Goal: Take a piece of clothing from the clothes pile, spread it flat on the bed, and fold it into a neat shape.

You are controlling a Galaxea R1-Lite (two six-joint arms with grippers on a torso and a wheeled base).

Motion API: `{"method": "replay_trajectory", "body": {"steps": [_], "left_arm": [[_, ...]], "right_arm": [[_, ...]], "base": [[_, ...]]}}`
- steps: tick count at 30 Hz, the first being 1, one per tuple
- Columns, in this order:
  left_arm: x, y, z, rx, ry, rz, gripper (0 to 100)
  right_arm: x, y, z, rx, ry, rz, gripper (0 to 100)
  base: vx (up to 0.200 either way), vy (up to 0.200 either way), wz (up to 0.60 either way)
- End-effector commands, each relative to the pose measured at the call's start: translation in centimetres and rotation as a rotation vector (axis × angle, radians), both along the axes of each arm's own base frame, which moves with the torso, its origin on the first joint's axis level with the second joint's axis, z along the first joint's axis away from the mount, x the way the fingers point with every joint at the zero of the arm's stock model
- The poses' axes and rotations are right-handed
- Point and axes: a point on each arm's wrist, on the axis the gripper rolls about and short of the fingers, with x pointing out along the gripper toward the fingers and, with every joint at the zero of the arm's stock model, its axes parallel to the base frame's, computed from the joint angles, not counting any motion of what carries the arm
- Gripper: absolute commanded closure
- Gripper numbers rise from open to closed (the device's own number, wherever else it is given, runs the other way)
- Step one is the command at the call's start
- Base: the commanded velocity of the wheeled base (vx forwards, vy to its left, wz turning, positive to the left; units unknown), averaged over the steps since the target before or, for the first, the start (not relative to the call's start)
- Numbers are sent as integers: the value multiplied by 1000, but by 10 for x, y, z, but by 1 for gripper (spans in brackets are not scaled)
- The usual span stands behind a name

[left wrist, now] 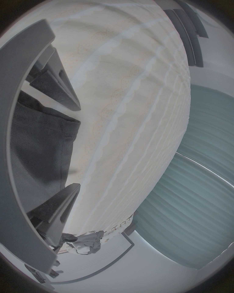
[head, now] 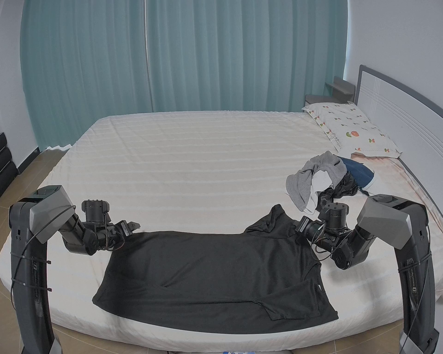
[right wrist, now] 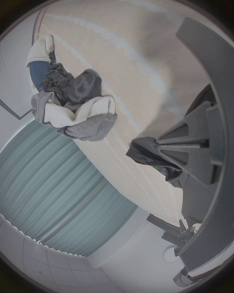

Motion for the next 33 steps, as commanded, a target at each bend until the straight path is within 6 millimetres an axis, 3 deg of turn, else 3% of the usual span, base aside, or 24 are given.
{"method": "replay_trajectory", "body": {"steps": [1, 5, 6, 21, 33], "left_arm": [[0, 1, -6, 0, 9, 3, 0], [1, 1, -7, 0, 11, 3, 0], [1, 1, -7, 0, 11, 3, 100], [-1, 25, 3, -45, -13, 95, 100], [-1, 29, 17, -92, -114, 140, 100]], "right_arm": [[0, 2, 3, 2, -7, 3, 100], [0, 2, 3, 1, -6, 3, 100], [0, 2, 3, 1, -6, 3, 100], [1, 1, 6, 5, -17, -1, 100], [4, 2, 27, 21, -102, -8, 100]], "base": [[0, 0, 0], [0, 0, 0], [0, 0, 0], [0, 0, 0], [0, 0, 0]]}}
